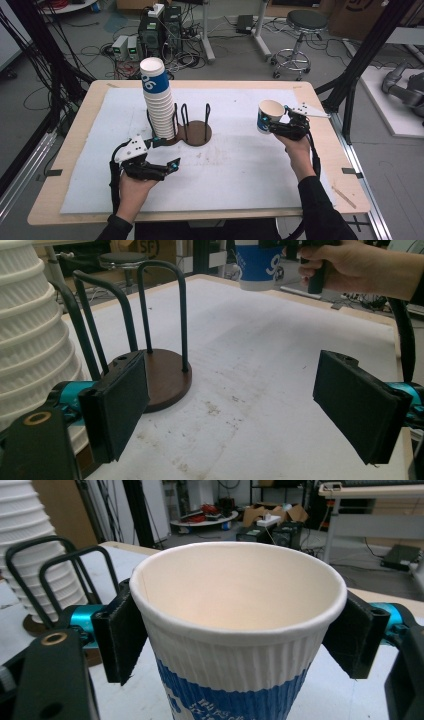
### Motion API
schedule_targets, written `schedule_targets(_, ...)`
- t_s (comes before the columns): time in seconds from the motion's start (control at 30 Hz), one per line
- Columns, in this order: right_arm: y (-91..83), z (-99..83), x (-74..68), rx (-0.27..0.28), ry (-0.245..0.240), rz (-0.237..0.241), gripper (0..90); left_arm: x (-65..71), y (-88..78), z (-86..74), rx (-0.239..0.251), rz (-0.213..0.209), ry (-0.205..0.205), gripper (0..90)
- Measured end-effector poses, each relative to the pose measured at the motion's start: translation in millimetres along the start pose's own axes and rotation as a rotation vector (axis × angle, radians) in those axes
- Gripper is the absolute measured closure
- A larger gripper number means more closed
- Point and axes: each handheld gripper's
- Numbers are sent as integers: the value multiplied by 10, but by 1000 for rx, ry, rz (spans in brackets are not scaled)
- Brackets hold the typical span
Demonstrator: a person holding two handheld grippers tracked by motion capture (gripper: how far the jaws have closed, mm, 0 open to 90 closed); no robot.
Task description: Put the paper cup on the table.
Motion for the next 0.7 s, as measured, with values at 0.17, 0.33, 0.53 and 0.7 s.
schedule_targets(0.17,46,-74,6,16,-9,-34,204,-7,3,-5,-1,3,-2,148)
schedule_targets(0.33,92,-160,33,4,-3,-74,203,-6,9,-13,-4,7,2,148)
schedule_targets(0.53,144,-265,89,-12,13,-111,203,-24,-3,-23,2,24,-5,148)
schedule_targets(0.7,208,-343,107,-26,10,-118,204,-28,-1,-32,5,23,-5,148)
Point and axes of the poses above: each handheld gripper's, and its own axes: y roughly forward along the jaws, z roughly out of its top, x roughly to its right, and after that the axes turned 15 degrees about x, right-handed
